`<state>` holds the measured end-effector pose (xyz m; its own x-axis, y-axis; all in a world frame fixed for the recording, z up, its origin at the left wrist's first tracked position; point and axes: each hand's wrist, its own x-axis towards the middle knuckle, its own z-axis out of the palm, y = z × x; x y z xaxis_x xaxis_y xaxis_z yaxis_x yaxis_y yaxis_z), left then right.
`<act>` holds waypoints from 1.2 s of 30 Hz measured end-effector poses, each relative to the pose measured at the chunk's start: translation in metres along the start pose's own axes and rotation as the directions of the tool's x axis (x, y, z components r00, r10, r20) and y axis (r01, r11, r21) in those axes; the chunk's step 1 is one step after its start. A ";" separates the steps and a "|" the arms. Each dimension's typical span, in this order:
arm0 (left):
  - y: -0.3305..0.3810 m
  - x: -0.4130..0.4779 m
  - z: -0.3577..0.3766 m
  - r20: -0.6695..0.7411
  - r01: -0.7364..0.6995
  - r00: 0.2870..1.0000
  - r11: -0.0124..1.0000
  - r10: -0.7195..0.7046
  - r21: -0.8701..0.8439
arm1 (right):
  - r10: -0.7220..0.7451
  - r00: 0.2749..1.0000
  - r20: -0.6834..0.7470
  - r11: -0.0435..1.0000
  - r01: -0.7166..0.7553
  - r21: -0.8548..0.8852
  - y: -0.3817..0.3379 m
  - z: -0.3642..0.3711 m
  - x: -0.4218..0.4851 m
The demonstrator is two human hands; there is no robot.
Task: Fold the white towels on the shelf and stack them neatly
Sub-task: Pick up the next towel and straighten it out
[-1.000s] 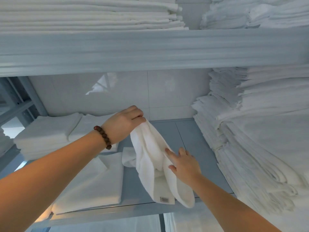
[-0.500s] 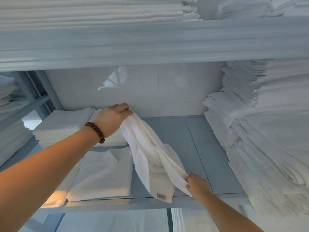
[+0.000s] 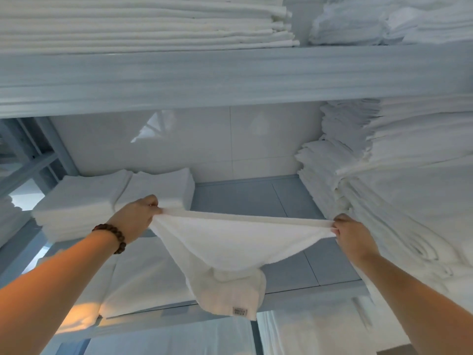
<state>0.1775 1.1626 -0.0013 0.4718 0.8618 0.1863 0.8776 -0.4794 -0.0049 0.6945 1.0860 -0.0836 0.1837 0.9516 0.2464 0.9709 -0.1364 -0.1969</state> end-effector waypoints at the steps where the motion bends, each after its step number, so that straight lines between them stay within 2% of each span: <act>1: 0.004 0.001 -0.004 -0.043 0.021 0.999 0.999 -0.023 -0.039 | 0.015 1.000 -0.011 1.000 -0.015 0.012 0.001 -0.009 0.001; 6: 0.025 -0.010 -0.029 -0.160 0.157 0.970 0.976 -0.181 -0.149 | -0.067 0.997 -0.041 0.998 0.068 0.015 0.009 -0.058 -0.012; 9: 0.045 -0.023 -0.045 -0.253 0.217 0.930 0.954 -0.266 -0.205 | -0.175 0.977 -0.125 0.983 0.167 -0.071 0.013 -0.086 -0.026; 12: 0.071 -0.040 -0.062 -0.376 0.206 0.880 0.947 -0.289 -0.245 | -0.200 0.951 -0.235 0.980 0.198 -0.033 0.018 -0.116 -0.041; 16: 0.108 -0.070 -0.079 -0.460 0.206 0.824 0.931 -0.331 -0.301 | -0.077 0.947 -0.311 0.993 0.102 0.066 0.029 -0.153 -0.069; 19: 0.134 -0.096 -0.085 -0.468 0.226 0.798 0.908 -0.380 -0.351 | -0.094 0.928 -0.362 0.990 0.125 0.065 0.042 -0.173 -0.094; 23: 0.159 -0.127 -0.090 -0.449 0.227 0.813 0.912 -0.371 -0.343 | -0.147 0.926 -0.348 0.986 0.166 0.027 0.064 -0.188 -0.125; 26: 0.172 -0.144 -0.100 -0.458 0.194 0.825 0.927 -0.331 -0.320 | -0.106 0.913 -0.395 0.988 0.140 0.058 0.070 -0.198 -0.141; 29: 0.182 -0.155 -0.109 -0.504 0.215 0.776 0.911 -0.379 -0.353 | -0.005 0.860 -0.510 0.978 0.110 0.176 0.066 -0.206 -0.153; 31: 0.185 -0.159 -0.104 -0.473 0.231 0.790 0.904 -0.390 -0.359 | -0.005 0.880 -0.476 0.980 0.099 0.171 0.065 -0.205 -0.158; 34: 0.184 -0.168 -0.090 -0.377 0.246 0.849 0.909 -0.370 -0.337 | -0.063 0.958 -0.281 0.995 0.081 0.052 0.071 -0.197 -0.163; 36: 0.180 -0.172 -0.089 -0.394 0.218 0.850 0.914 -0.351 -0.343 | -0.101 0.956 -0.277 0.992 0.118 0.048 0.077 -0.199 -0.164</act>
<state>0.2468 0.9127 0.0532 0.0596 0.8348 0.5474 0.8753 -0.3074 0.3734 0.7695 0.8649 0.0496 0.1202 0.8470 0.5178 0.9773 -0.0094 -0.2117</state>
